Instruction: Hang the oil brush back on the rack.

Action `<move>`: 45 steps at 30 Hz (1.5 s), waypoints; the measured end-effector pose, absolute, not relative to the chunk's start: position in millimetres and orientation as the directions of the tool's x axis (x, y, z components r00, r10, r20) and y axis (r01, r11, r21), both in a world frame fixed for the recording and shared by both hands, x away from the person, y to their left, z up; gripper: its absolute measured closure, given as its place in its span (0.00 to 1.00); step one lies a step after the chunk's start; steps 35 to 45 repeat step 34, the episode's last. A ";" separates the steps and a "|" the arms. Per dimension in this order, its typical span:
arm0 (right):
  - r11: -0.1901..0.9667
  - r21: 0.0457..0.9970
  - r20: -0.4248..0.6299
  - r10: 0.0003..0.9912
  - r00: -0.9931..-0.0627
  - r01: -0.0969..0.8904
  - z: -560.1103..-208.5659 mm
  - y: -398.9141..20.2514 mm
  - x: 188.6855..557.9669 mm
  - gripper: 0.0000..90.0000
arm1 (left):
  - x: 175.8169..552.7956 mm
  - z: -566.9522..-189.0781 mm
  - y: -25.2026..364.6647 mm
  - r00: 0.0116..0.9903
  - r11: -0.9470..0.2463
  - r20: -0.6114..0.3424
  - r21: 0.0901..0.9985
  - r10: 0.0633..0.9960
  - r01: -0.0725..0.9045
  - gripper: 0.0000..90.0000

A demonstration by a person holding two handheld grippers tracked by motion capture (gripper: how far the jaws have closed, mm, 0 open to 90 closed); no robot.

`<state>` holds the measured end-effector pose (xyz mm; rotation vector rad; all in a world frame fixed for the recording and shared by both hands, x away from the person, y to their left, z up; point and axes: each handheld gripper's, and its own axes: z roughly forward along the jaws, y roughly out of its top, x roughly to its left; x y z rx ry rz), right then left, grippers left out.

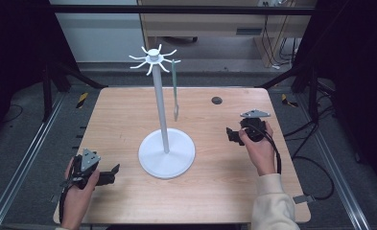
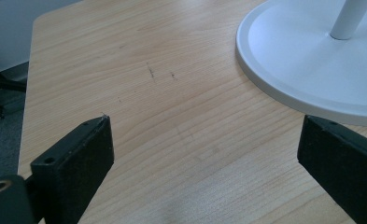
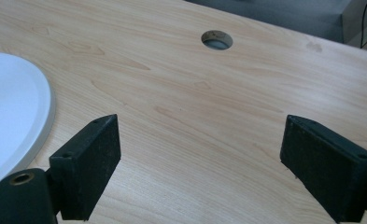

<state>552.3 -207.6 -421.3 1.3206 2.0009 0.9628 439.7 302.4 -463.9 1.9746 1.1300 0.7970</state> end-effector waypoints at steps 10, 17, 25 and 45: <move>0.236 0.800 -0.022 0.931 -0.365 0.552 -448.6 -206.2 559.0 0.16 | 439.9 -464.1 302.3 0.428 -0.364 0.161 0.816 0.889 0.450 0.04; 0.262 0.780 -0.021 0.919 -0.395 0.568 -464.2 -196.9 562.3 0.16 | 439.8 -464.4 302.2 0.421 -0.377 0.180 0.810 0.889 0.449 0.04; 0.260 0.781 -0.006 0.913 -0.409 0.568 -477.3 -192.5 563.6 0.16 | 440.5 -465.3 305.3 0.398 -0.367 0.186 0.816 0.898 0.447 0.04; 0.278 0.773 0.004 0.896 -0.443 0.570 -483.1 -184.8 563.9 0.16 | 440.3 -465.2 305.2 0.403 -0.371 0.191 0.820 0.895 0.436 0.04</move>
